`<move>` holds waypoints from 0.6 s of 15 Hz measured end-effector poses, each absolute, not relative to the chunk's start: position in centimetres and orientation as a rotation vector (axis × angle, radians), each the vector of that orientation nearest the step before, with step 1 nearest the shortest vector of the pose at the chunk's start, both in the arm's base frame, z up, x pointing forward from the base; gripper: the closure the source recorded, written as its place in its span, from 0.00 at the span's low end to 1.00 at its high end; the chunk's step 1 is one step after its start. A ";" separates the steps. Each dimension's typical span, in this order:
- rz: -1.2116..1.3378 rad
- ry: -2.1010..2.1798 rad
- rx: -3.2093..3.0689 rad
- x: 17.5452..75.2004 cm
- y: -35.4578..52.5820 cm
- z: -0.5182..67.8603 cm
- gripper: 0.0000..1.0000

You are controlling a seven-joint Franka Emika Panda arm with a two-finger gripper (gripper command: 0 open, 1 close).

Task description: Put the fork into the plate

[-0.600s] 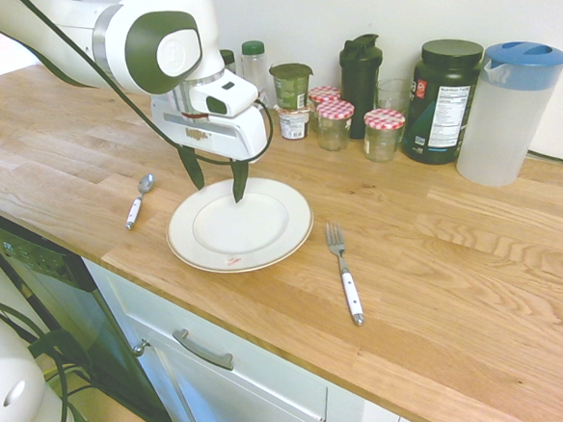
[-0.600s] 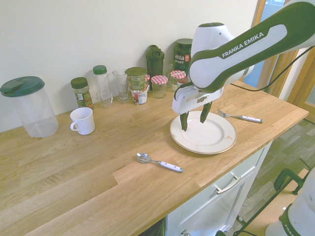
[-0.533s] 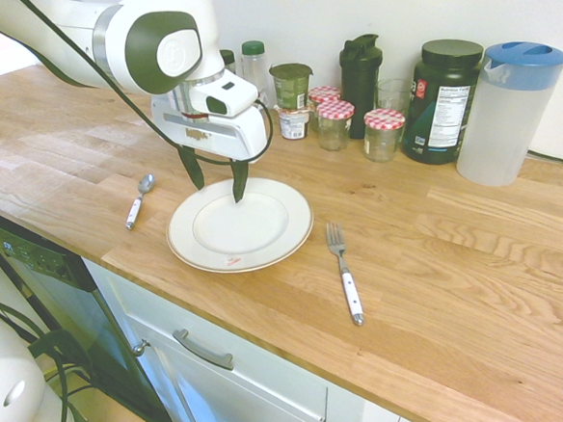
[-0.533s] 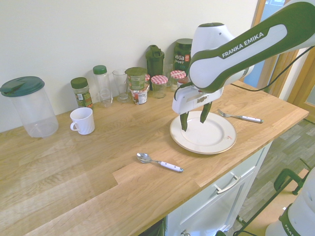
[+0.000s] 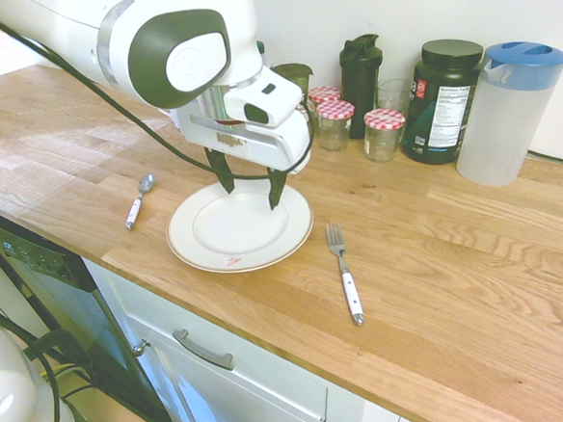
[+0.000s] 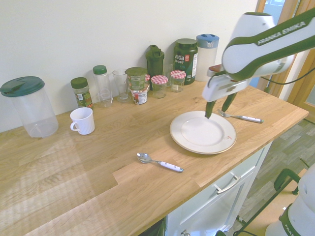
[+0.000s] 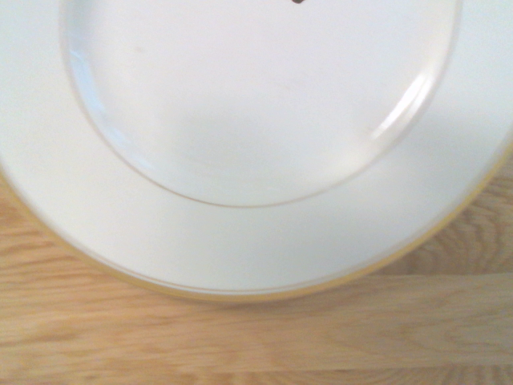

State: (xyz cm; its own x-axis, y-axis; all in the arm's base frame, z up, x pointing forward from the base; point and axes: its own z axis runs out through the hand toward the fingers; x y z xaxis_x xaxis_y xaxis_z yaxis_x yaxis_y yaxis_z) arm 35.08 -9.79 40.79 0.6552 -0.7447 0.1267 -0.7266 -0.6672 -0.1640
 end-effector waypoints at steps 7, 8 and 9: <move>-0.394 1.236 -2.751 29.0 -21.3 42.0 0.00; -0.406 1.238 -2.771 29.3 -21.8 41.3 0.00; -0.426 1.232 -2.801 29.9 -22.3 40.4 0.00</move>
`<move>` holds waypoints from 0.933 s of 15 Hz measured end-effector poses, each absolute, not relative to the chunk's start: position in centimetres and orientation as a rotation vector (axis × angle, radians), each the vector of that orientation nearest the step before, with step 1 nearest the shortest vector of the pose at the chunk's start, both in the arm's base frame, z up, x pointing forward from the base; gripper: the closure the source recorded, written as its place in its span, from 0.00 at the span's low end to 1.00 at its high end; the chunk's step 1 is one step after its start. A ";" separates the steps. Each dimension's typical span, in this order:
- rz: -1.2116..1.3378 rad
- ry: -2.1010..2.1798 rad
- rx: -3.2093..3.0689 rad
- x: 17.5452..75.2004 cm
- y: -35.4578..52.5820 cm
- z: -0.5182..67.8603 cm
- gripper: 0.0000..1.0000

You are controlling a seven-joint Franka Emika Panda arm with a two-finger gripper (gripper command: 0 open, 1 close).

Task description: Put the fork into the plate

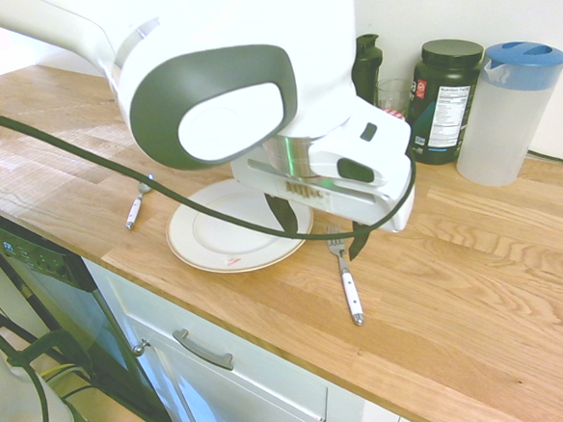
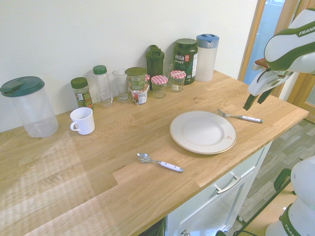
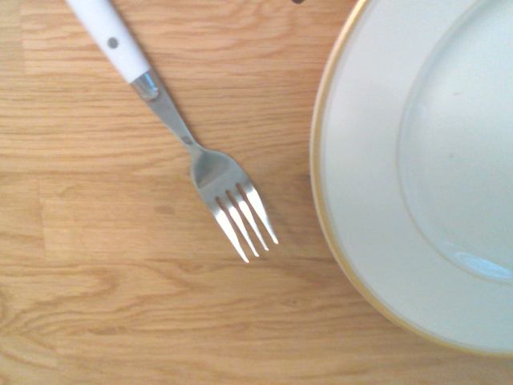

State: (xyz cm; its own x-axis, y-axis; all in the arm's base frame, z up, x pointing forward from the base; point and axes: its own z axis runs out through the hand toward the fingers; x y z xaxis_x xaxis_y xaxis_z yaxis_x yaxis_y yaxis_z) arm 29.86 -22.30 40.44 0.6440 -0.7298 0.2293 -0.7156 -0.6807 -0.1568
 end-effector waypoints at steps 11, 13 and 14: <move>-0.300 1.006 -2.878 31.8 -26.7 36.6 0.00; -0.267 0.972 -2.884 32.3 -26.6 36.4 0.00; -0.253 0.964 -2.889 32.6 -26.4 36.0 0.00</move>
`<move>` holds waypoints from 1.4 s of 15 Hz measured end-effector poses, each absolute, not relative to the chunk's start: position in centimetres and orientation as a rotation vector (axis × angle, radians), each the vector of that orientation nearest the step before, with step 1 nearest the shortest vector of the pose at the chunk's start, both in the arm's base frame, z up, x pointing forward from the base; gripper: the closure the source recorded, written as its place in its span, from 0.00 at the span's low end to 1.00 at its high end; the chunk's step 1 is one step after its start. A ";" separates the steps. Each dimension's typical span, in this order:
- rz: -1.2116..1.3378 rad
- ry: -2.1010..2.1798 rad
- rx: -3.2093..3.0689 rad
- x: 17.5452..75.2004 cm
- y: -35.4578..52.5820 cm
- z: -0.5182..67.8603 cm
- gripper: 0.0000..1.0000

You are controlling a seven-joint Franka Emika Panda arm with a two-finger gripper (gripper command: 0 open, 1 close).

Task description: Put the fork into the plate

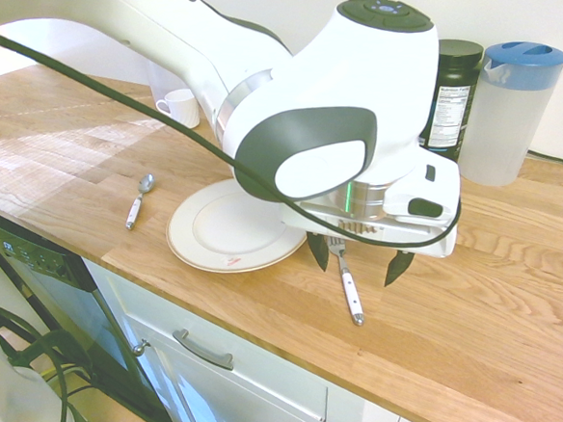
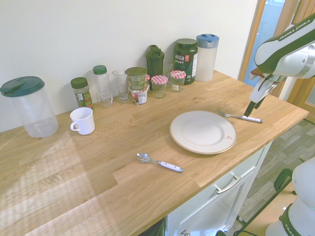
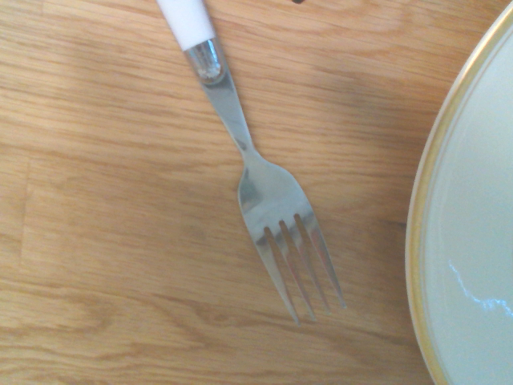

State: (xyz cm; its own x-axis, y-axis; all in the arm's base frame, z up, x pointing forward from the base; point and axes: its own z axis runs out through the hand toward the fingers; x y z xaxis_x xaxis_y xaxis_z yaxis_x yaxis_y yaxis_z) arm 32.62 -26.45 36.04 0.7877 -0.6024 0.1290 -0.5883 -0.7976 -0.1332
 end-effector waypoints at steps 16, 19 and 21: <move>-0.188 0.930 -2.898 34.2 -25.9 33.1 1.00; -0.191 0.926 -2.894 34.1 -26.1 33.1 1.00; -0.191 0.918 -2.896 34.1 -26.1 33.0 1.00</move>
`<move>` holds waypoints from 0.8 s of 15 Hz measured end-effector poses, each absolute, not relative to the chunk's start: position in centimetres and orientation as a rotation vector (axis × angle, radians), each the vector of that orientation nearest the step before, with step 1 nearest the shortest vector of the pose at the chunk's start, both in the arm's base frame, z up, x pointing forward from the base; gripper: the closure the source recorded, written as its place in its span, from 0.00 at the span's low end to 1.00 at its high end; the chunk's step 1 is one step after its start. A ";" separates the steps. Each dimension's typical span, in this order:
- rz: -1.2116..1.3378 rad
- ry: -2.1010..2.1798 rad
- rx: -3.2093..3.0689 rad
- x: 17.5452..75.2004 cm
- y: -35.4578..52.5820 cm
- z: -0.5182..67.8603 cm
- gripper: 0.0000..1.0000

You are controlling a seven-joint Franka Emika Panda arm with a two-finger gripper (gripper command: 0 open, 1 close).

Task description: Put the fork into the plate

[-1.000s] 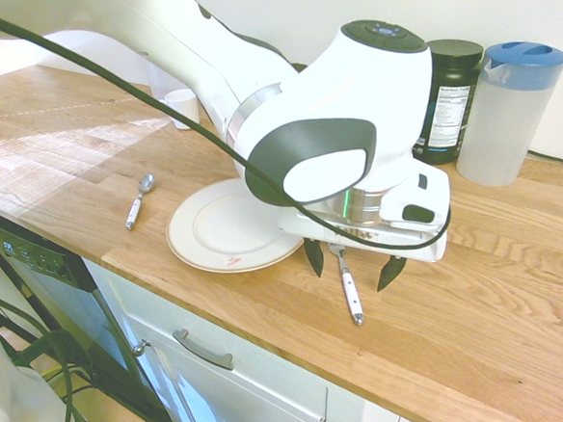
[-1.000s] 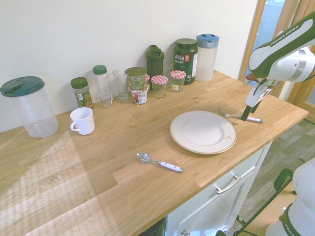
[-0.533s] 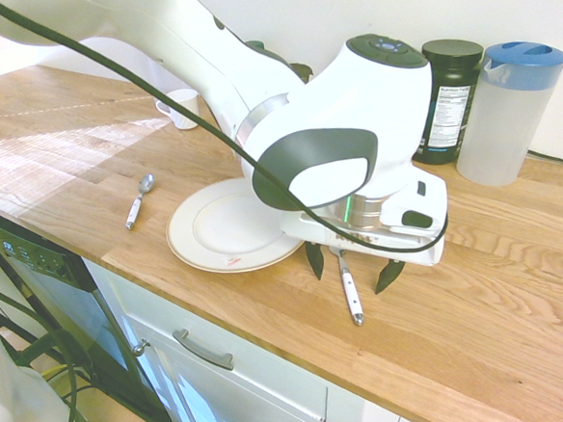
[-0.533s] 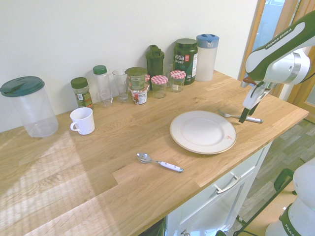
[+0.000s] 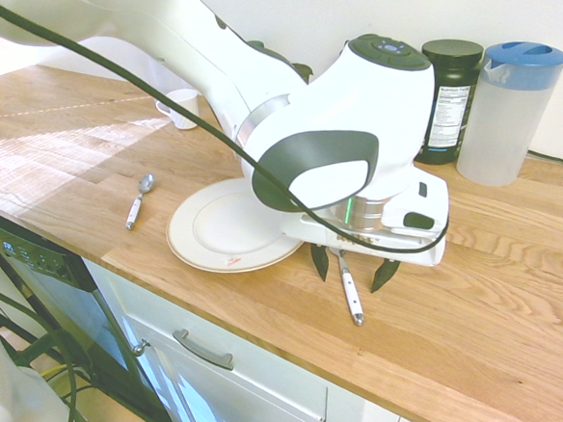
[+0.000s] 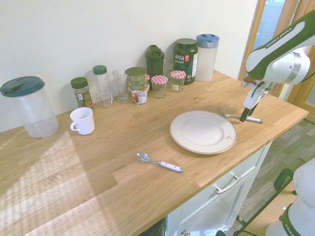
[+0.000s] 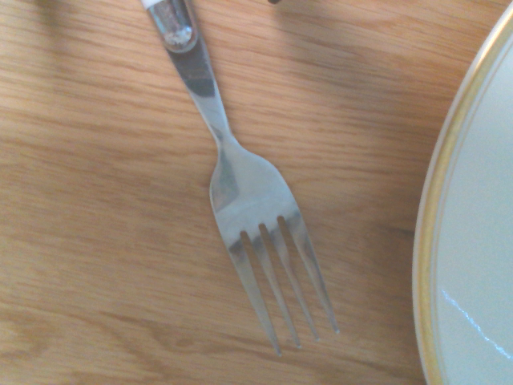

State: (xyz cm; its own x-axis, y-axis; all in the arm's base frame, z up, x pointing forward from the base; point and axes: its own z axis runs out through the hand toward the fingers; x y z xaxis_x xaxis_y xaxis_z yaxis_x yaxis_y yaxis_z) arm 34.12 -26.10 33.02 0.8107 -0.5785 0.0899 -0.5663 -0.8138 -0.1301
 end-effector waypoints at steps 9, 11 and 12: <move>-0.195 0.918 -2.903 34.3 -26.1 32.8 1.00; -0.195 0.916 -2.905 34.4 -26.0 32.8 1.00; -0.197 0.915 -2.907 34.4 -25.9 32.8 1.00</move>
State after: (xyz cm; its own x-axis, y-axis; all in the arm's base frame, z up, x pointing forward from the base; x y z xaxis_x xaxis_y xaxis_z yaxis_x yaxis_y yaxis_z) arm 34.44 -25.93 32.84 0.8126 -0.5747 0.0965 -0.5634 -0.8171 -0.1222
